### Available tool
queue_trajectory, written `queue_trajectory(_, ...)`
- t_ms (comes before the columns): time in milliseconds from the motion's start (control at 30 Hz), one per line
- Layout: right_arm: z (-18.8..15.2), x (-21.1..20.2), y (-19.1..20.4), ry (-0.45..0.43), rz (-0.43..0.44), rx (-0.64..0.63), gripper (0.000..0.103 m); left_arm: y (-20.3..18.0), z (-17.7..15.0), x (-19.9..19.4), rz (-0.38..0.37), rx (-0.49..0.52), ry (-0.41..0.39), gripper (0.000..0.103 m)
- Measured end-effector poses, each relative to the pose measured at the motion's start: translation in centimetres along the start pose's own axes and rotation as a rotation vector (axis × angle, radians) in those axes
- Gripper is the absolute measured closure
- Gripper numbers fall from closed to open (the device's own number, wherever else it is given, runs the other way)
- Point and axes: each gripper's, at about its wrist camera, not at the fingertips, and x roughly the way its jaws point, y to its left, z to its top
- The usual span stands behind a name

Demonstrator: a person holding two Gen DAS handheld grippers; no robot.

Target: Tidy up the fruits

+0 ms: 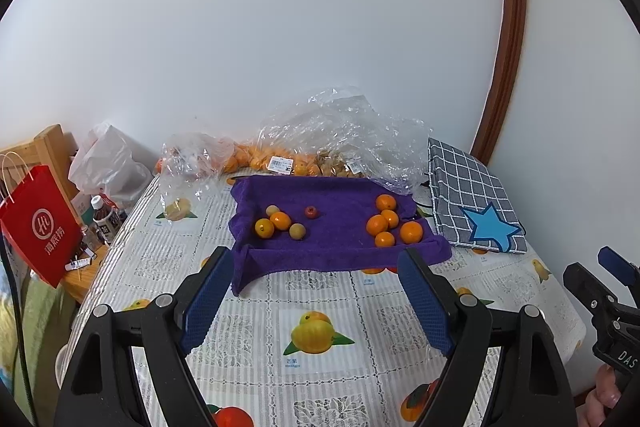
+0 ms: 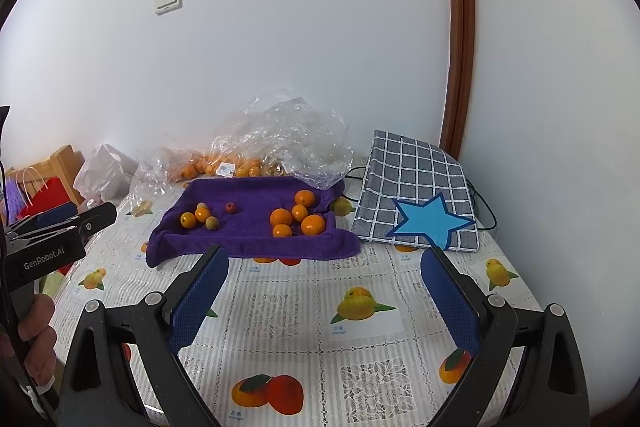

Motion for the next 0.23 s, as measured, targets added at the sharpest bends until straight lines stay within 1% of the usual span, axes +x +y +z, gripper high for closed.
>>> queue_trajectory(233,-0.02,-0.1,0.34,-0.001,-0.001,-0.006,0.007,0.13,0.03,0.25,0.004,-0.004,-0.002,0.018)
